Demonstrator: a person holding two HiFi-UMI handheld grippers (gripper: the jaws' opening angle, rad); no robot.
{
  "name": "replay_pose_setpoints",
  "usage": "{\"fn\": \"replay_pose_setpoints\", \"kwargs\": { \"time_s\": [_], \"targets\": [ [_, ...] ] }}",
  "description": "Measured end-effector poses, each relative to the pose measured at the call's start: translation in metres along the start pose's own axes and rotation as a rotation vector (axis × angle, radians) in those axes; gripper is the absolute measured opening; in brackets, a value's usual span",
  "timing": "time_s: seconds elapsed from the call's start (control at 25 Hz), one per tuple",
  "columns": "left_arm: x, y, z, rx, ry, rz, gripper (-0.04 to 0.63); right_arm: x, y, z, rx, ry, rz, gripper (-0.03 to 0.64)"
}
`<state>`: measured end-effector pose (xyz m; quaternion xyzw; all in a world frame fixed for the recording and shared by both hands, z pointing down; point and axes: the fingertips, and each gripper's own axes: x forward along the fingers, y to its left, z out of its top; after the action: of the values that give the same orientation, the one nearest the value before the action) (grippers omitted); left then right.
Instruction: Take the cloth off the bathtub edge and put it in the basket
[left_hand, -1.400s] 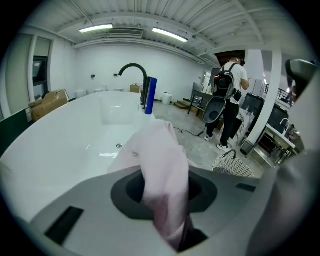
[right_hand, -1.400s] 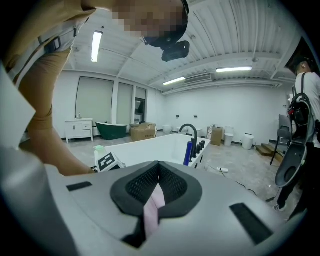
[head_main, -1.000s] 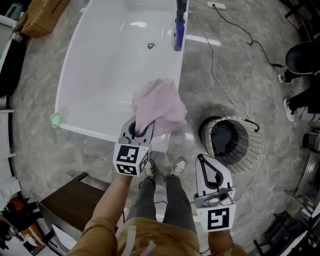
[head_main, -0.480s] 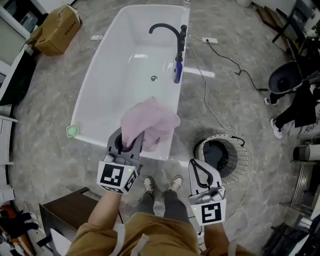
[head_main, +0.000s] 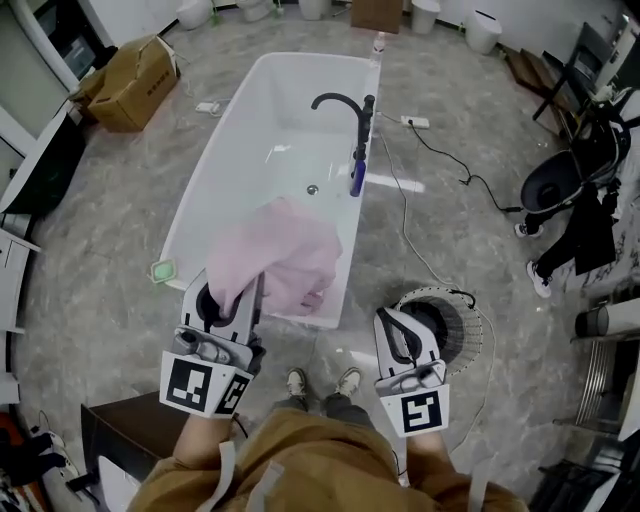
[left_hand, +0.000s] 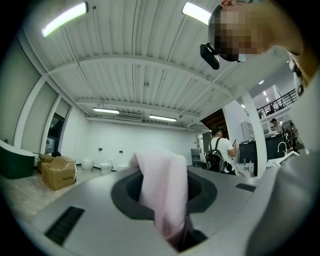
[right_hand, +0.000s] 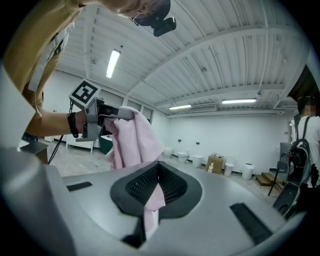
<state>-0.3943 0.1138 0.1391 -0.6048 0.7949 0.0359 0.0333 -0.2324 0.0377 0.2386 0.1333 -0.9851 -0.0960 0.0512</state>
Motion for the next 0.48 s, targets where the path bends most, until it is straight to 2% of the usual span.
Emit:
{"fn": "replay_pose_setpoints", "kwargs": {
  "time_s": [0.12, 0.32, 0.48],
  "targets": [
    [-0.006, -0.001, 0.021, 0.024, -0.011, 0.002, 0.101, -0.001, -0.004, 0.022, -0.008, -0.015, -0.003, 0.003],
    [-0.017, 0.004, 0.02, 0.005, 0.001, 0.009, 0.101, 0.001, 0.0, 0.033, -0.02, -0.016, -0.001, 0.003],
    [-0.029, -0.004, 0.021, -0.005, -0.017, -0.023, 0.101, 0.003, 0.011, 0.032, -0.042, 0.009, 0.004, 0.005]
  ]
}}
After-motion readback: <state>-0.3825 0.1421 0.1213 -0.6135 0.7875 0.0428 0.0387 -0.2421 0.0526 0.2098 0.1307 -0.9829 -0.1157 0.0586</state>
